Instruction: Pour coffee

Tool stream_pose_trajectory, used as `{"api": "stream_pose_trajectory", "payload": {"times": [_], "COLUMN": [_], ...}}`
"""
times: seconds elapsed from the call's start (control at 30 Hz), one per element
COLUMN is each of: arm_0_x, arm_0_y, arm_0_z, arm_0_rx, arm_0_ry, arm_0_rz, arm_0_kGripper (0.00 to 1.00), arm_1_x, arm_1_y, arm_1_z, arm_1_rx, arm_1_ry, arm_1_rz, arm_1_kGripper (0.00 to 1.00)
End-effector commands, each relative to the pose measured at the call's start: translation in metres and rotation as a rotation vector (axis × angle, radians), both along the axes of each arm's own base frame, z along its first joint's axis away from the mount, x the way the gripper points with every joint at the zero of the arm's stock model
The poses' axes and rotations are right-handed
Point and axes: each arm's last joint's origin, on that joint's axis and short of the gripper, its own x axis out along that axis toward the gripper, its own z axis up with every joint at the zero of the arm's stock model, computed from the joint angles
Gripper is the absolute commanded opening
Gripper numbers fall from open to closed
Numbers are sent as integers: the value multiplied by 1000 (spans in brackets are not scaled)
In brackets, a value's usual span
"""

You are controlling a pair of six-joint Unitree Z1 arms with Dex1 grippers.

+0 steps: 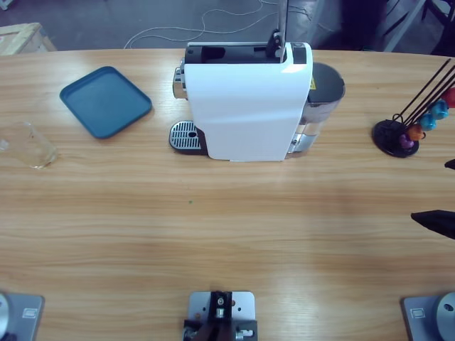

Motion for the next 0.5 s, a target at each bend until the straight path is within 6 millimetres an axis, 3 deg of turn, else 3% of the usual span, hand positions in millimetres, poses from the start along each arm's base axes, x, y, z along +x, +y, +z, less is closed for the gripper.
{"api": "stream_pose_trajectory", "payload": {"times": [0.03, 0.1, 0.17, 0.23, 0.37, 0.5], "arm_0_x": [-46, -71, -86, -100, -122, -139], "arm_0_y": [-2, 0, 21, 49, 92, 122], "arm_0_z": [-21, -54, -77, -90, -106, -113], "arm_0_rx": [453, 822, 999, 1073, 1127, 1098], "arm_0_ry": [-347, -490, -527, -532, -531, -495], "arm_0_rz": [-15, -78, -53, 0, 71, 167], "arm_0_kGripper": [1000, 1000, 1000, 1000, 1000, 1000], "arm_1_x": [0, -2, 0, 12, 49, 56], "arm_1_y": [-4, -13, -27, -37, -37, -37], "arm_1_z": [-2, 1, 8, 8, -17, -37], "arm_1_rx": [4, 29, 55, 71, -19, 37], "arm_1_ry": [-18, -65, -110, -85, -46, -105], "arm_1_rz": [-72, -177, -351, -532, -668, -687], "arm_1_kGripper": [1000, 1000, 1000, 999, 987, 982]}}
